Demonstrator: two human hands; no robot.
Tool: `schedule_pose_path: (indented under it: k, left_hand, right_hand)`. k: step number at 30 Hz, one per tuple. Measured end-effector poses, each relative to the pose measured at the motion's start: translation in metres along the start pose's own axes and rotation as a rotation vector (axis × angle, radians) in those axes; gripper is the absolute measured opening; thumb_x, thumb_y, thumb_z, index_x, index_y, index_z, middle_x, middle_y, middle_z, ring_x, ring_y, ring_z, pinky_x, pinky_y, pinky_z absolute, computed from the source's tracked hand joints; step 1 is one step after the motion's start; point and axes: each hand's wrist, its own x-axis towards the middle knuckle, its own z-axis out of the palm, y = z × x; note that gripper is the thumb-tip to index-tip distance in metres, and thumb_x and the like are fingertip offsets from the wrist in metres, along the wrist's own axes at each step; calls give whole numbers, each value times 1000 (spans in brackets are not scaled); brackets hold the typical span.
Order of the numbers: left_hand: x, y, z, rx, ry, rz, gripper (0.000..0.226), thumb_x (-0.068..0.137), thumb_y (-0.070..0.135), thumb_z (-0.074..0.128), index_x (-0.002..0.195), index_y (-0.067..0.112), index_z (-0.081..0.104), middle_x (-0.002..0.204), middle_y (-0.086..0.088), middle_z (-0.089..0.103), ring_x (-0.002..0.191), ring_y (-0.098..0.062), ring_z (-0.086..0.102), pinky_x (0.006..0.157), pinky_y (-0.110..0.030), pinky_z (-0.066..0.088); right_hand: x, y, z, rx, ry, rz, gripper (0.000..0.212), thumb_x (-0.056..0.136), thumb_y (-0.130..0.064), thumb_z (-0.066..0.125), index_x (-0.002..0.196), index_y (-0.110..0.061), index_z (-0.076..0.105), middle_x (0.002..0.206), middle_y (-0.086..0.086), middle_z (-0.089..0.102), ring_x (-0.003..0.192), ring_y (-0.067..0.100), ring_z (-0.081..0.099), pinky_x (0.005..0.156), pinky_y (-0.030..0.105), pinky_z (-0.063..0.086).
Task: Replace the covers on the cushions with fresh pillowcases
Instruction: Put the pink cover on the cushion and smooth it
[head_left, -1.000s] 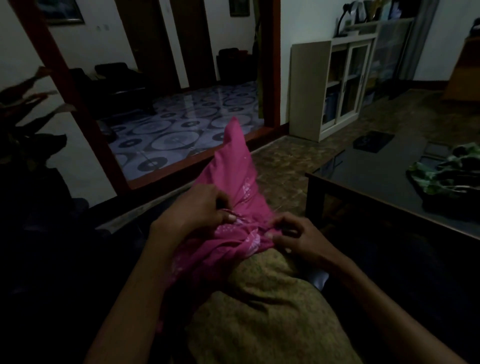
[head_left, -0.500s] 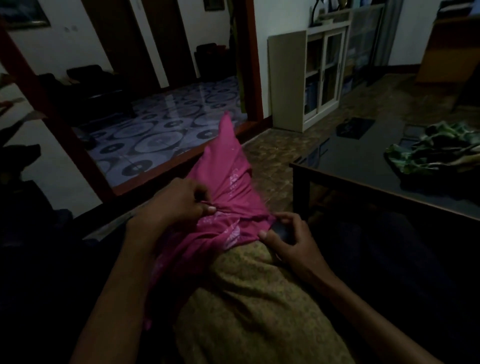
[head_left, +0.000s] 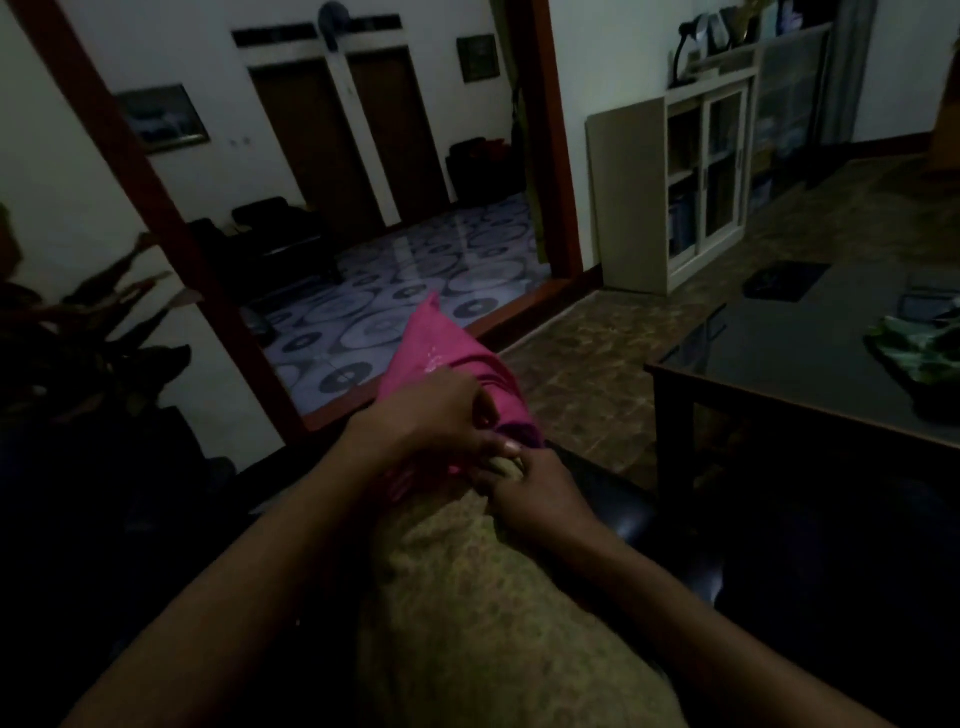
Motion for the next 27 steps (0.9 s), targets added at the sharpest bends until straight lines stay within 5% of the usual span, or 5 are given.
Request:
schedule_pose_path:
  k: [4, 9, 14, 20, 27]
  left_hand:
    - [-3, -32, -38, -74, 78, -55, 38, 84, 56, 68, 110, 28, 77, 98, 10, 75, 81, -1, 65, 66, -14, 46]
    - [-11, -79, -26, -183, -50, -134, 27, 90, 42, 70, 111, 26, 76, 97, 8, 76, 90, -16, 71, 75, -27, 56]
    - [-3, -95, 43, -29, -103, -91, 21, 88, 34, 73, 78, 18, 65, 71, 7, 65, 57, 3, 51, 62, -21, 39]
    - [-10, -107, 74, 35, -5, -195, 52, 72, 54, 81, 57, 20, 44, 56, 7, 44, 53, -12, 44, 59, -30, 38]
    - [-16, -84, 66, -65, 147, -168, 13, 92, 18, 63, 89, 12, 52, 89, -2, 56, 81, -18, 54, 68, -29, 41]
  right_hand:
    - [25, -51, 6, -146, 16, -203, 24, 90, -7, 55, 86, -21, 75, 68, -1, 71, 54, 10, 67, 48, 25, 52]
    - [32, -35, 27, -487, -36, -256, 18, 81, -31, 58, 88, -27, 74, 76, -6, 72, 67, 9, 67, 67, 38, 59]
    - [14, -2, 34, -439, -156, -237, 38, 78, -66, 73, 98, -34, 76, 82, -15, 72, 73, -4, 63, 72, 26, 53]
    - [4, 45, 35, -642, -158, 53, 107, 51, -97, 55, 147, -56, 33, 162, 9, 22, 149, 35, 24, 118, 60, 23]
    - [35, 94, 56, -601, -30, 32, 84, 64, -72, 53, 144, -54, 33, 143, 9, 52, 137, 34, 42, 107, 56, 41]
